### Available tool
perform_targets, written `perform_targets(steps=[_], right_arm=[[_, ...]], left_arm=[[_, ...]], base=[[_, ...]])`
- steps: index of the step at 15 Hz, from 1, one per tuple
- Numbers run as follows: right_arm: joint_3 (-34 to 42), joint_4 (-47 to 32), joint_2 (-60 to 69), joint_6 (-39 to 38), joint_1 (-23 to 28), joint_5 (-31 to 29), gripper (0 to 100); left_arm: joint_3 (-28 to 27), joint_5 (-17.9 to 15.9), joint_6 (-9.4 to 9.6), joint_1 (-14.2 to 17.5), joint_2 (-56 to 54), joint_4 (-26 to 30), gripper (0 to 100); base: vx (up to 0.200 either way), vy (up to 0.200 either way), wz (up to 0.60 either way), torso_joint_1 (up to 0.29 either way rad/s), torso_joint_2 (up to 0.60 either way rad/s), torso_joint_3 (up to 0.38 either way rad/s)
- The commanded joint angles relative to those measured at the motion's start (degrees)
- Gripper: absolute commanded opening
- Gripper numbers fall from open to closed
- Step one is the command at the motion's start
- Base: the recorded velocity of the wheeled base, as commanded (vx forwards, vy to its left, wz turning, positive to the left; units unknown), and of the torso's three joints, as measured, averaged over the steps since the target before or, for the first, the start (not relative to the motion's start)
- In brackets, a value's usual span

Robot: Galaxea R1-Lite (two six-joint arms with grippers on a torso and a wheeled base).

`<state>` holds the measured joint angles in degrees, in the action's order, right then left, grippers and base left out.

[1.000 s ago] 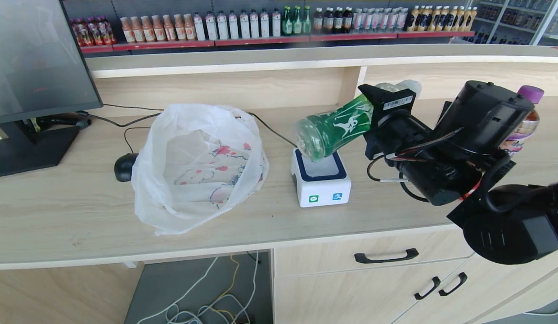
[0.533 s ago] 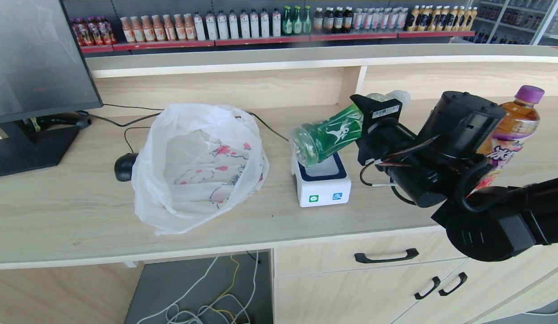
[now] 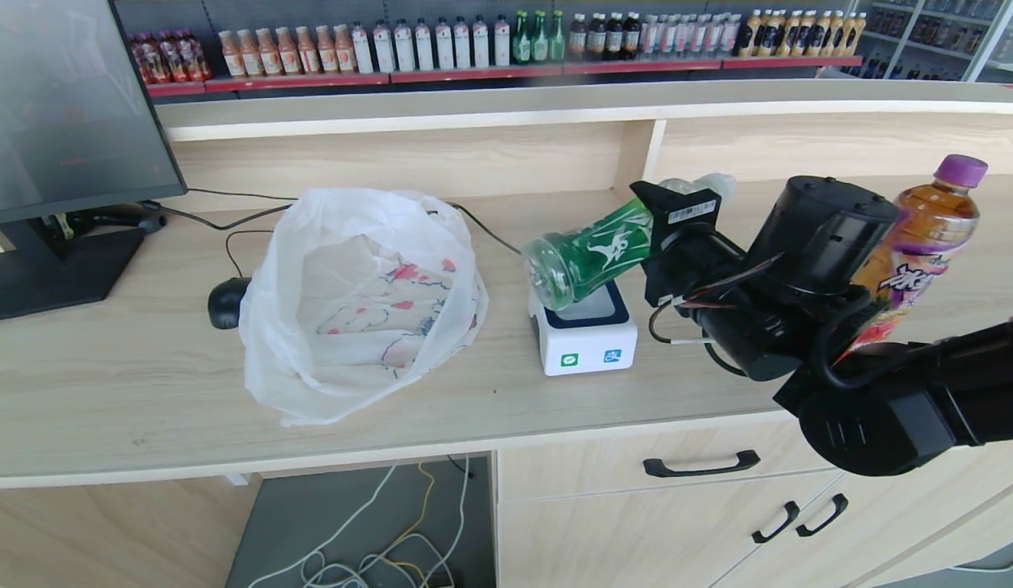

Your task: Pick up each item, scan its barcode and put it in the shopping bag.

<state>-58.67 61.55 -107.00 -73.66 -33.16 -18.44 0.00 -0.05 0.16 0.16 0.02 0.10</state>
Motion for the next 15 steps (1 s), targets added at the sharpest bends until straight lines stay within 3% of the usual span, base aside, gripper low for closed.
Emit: perform_targets(steps=[1,15], right_arm=[[0.1,0.1,-0.2,0.0,0.0,0.0,0],[-2.2,-0.1,-0.8,-2.9,0.9,-0.1,0]], left_arm=[[0.0,0.0,0.02,0.0,0.0,0.0,100],[0.0,0.0,0.02,0.0,0.0,0.0,100]], base=[[0.000,0.000,0.00,0.000,0.00,0.000],[0.000,0.000,0.00,0.000,0.00,0.000]])
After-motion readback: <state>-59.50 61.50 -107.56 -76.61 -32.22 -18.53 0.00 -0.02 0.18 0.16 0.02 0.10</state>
